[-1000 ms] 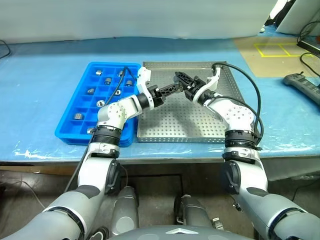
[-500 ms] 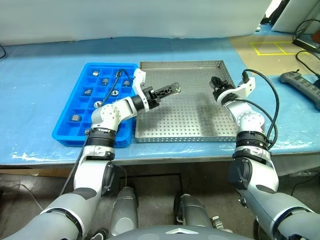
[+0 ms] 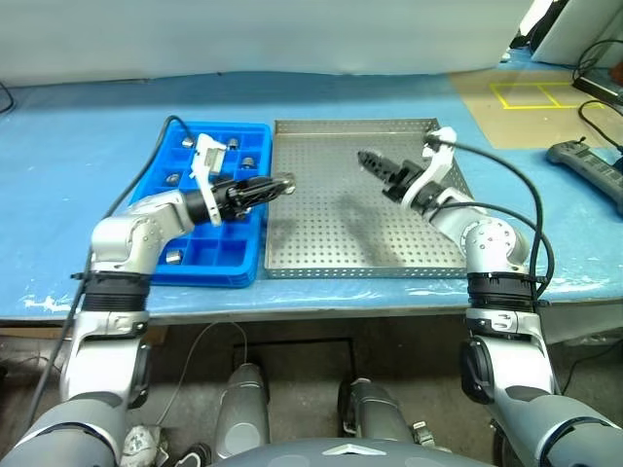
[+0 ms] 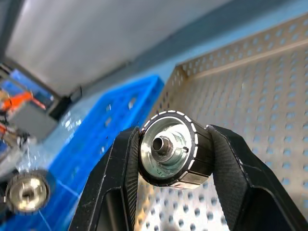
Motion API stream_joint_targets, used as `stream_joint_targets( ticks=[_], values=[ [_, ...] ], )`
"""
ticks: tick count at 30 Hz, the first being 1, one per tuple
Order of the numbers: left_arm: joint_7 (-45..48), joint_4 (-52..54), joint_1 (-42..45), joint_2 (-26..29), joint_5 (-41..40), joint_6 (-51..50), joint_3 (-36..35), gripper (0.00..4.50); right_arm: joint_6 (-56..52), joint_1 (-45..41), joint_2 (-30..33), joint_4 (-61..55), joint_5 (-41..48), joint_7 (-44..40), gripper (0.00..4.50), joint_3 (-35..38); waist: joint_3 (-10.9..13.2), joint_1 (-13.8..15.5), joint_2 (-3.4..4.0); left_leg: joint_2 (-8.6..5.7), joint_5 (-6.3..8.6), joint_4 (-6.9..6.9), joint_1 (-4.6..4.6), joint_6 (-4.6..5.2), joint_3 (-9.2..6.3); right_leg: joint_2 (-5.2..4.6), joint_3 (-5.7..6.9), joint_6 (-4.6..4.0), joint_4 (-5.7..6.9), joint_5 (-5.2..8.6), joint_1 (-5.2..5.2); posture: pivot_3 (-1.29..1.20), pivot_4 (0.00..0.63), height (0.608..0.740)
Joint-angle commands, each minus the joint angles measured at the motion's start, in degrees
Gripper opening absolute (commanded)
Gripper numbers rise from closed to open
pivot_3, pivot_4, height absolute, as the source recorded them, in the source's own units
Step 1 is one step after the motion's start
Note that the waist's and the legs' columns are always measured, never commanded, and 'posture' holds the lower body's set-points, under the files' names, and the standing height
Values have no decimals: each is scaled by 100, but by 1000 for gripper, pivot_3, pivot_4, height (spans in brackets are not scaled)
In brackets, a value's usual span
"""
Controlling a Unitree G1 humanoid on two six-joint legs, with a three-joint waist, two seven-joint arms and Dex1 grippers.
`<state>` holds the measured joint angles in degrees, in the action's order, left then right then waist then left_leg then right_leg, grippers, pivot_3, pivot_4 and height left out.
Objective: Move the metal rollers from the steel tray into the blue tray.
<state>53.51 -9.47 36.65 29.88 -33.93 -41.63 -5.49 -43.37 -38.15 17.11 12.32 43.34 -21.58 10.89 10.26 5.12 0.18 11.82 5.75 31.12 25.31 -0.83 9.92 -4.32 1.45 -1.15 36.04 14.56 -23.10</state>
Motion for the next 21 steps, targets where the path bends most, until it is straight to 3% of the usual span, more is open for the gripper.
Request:
stream_joint_targets(
  ticks=[1, 5, 15, 21],
  values=[
    [233, 388, -188, 343, 68, 313, -137, 1458, -243, -26, -84, -568, 274, -398, 1768, -60, 0, 23, 0, -1, -1, 0, 0, -2, 0, -4, -2, 2, 0, -1, 0, -48, 150, 740],
    [314, 682, -759, 633, 158, 477, -156, 1458, -659, 111, -165, -1124, 519, -946, 1768, -369, 0, 40, 0, 0, -1, -6, -5, -1, 1, -5, -4, 2, -3, -2, 1, -13, 150, 740],
    [-47, 816, -1441, 767, 451, 349, -162, 1458, -861, 40, -151, -1255, 469, -1458, 1768, -668, -1, 97, -1, -1, -5, -10, -8, -7, 0, -6, -2, 3, -3, -2, 4, 22, 150, 740],
    [-325, 454, -1308, 797, 356, 336, -634, 1458, -889, 218, -92, -1453, 326, -1682, 1768, -930, -2, 103, -2, 1, -6, -13, -10, -10, 0, 1, 0, 2, -2, -2, 3, 35, 150, 740]
  ],
)
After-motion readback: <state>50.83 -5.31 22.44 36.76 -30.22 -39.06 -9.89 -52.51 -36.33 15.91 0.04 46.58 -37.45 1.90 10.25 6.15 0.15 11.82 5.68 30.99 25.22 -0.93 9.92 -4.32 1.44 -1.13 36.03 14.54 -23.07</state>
